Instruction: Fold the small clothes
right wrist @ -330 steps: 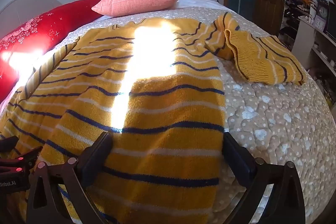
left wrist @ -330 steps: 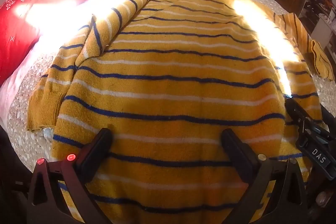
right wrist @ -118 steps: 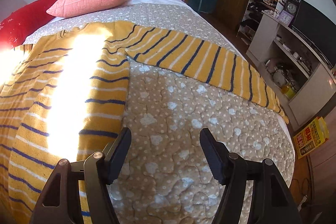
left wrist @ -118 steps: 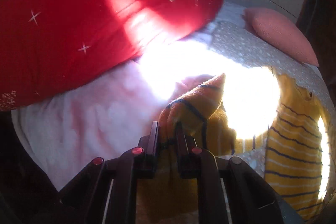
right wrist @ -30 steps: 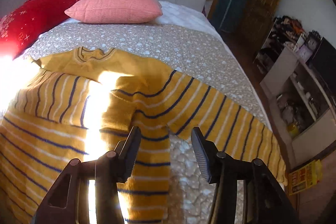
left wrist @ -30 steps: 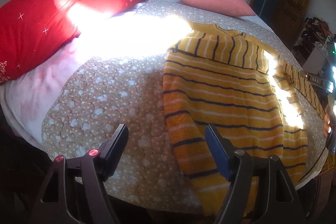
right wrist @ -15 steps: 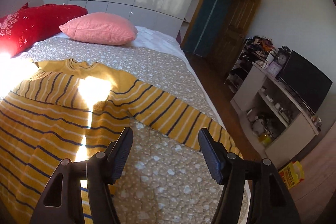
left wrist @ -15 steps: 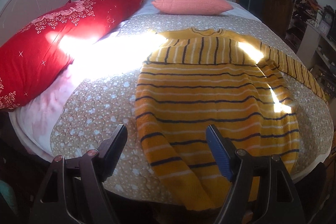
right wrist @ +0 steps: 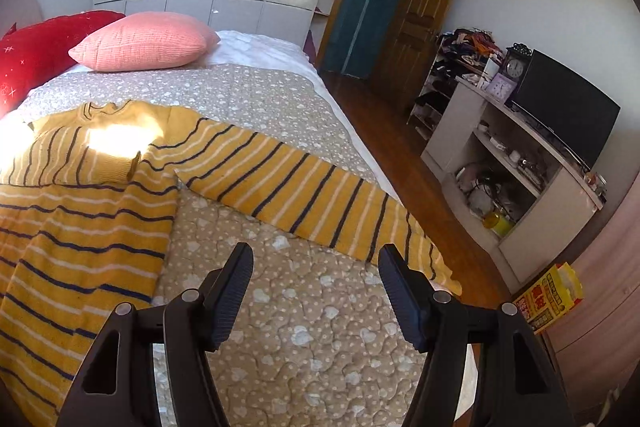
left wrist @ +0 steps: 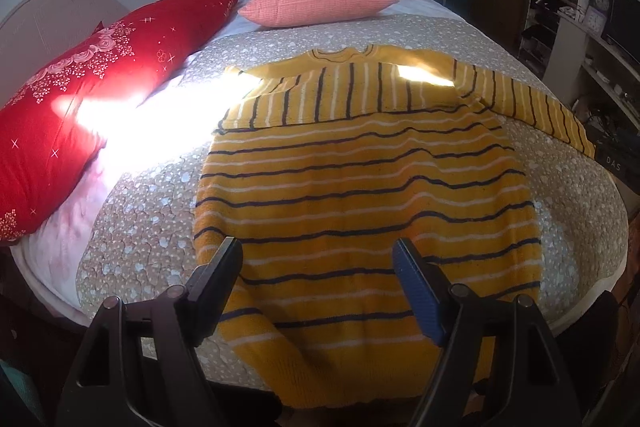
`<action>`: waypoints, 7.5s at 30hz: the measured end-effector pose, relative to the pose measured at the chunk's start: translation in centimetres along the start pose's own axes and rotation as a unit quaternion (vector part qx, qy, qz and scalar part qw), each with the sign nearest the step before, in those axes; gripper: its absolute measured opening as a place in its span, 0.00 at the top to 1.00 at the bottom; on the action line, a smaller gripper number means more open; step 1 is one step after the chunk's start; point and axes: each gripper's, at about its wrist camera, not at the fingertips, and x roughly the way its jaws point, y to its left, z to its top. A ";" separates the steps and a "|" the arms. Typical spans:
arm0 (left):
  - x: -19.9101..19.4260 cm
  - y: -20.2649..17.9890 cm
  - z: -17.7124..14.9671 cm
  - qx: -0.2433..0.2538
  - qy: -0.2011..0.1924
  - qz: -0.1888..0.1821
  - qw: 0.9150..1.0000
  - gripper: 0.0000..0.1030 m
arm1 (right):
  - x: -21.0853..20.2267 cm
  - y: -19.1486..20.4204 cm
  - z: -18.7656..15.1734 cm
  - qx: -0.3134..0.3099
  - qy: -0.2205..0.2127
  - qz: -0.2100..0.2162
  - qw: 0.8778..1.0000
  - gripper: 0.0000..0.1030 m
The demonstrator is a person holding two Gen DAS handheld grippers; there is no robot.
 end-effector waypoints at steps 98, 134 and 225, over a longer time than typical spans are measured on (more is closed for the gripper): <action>5.5 12.1 -5.9 -0.206 0.063 -0.159 0.964 0.24 | -0.7 5.1 -5.3 0.053 0.101 0.311 0.944 0.32; 4.8 13.2 -10.7 -0.250 0.052 -0.225 0.940 0.21 | -2.6 5.8 -13.9 0.130 0.165 0.472 0.857 0.31; 9.8 11.0 18.7 -0.147 -0.028 -0.125 0.981 0.92 | 6.7 9.0 11.2 0.167 0.114 0.455 0.867 0.91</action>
